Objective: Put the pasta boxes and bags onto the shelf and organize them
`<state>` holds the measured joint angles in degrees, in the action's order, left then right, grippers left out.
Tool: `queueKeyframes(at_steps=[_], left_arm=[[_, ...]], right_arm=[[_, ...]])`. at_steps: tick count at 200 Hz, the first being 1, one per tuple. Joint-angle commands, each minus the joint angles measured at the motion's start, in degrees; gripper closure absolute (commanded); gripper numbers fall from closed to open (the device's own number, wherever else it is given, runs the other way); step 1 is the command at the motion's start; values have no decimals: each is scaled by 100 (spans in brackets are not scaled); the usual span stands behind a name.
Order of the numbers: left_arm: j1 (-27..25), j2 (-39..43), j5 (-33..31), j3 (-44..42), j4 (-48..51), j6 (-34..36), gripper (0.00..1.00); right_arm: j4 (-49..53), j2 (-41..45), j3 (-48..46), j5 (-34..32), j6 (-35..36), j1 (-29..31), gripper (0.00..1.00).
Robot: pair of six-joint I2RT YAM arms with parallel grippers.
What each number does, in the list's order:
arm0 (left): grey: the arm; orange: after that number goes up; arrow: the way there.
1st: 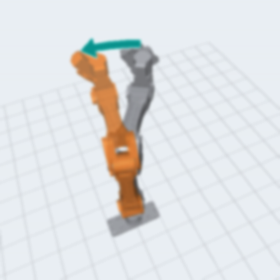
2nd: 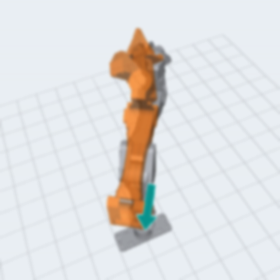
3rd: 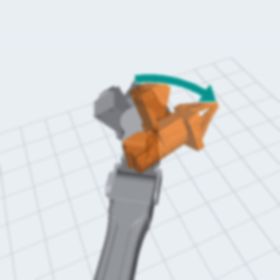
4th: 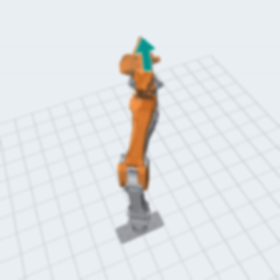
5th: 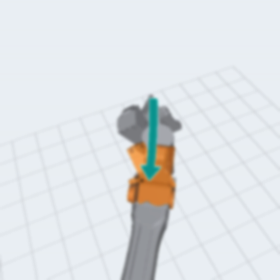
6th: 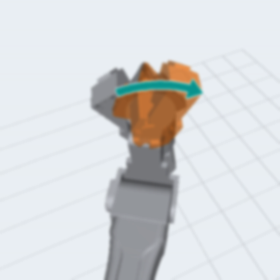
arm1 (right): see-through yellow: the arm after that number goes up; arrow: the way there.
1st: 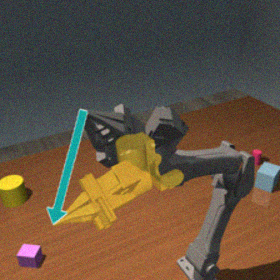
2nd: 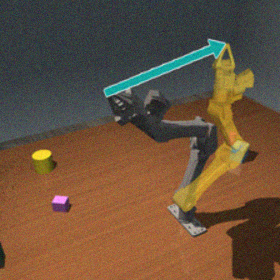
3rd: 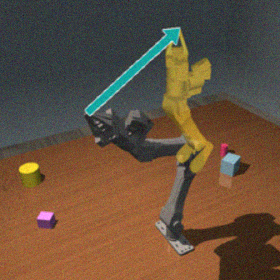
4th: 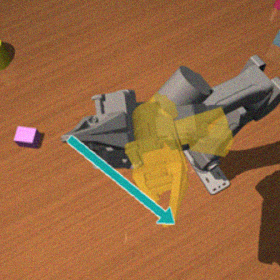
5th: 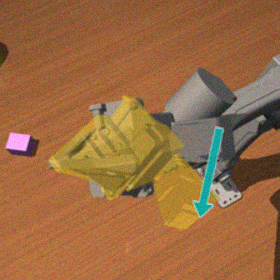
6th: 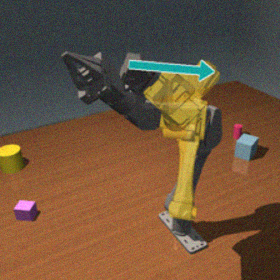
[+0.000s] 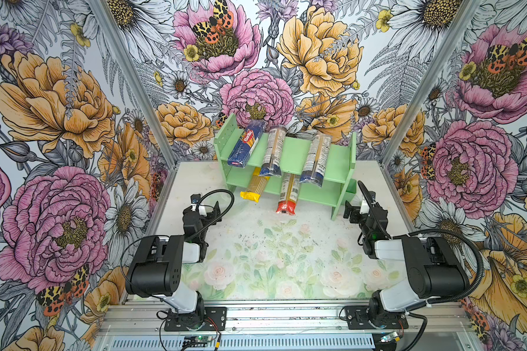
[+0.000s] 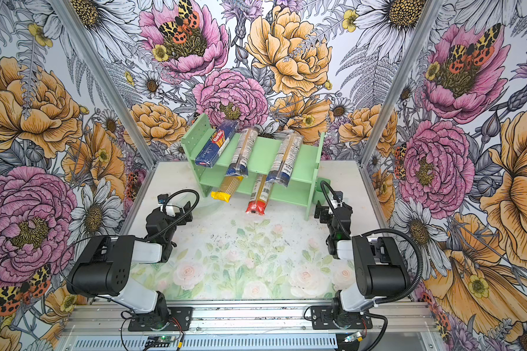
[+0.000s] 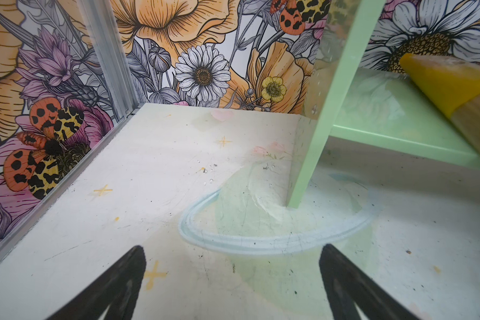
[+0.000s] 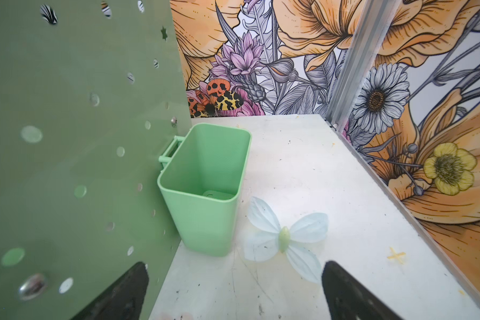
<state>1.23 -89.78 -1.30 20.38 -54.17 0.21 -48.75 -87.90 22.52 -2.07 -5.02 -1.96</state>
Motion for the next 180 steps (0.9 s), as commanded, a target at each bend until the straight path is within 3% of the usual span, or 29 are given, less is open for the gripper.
queueKeyframes(at_steps=[1, 180], left_arm=[[-46, 74, -98, 89, -50, 76, 1], [36, 71, 51, 133, 29, 30, 1]], right_arm=[[-209, -43, -37, -3, 26, -9, 0], [-158, -60, 8, 21, 1, -24, 0]])
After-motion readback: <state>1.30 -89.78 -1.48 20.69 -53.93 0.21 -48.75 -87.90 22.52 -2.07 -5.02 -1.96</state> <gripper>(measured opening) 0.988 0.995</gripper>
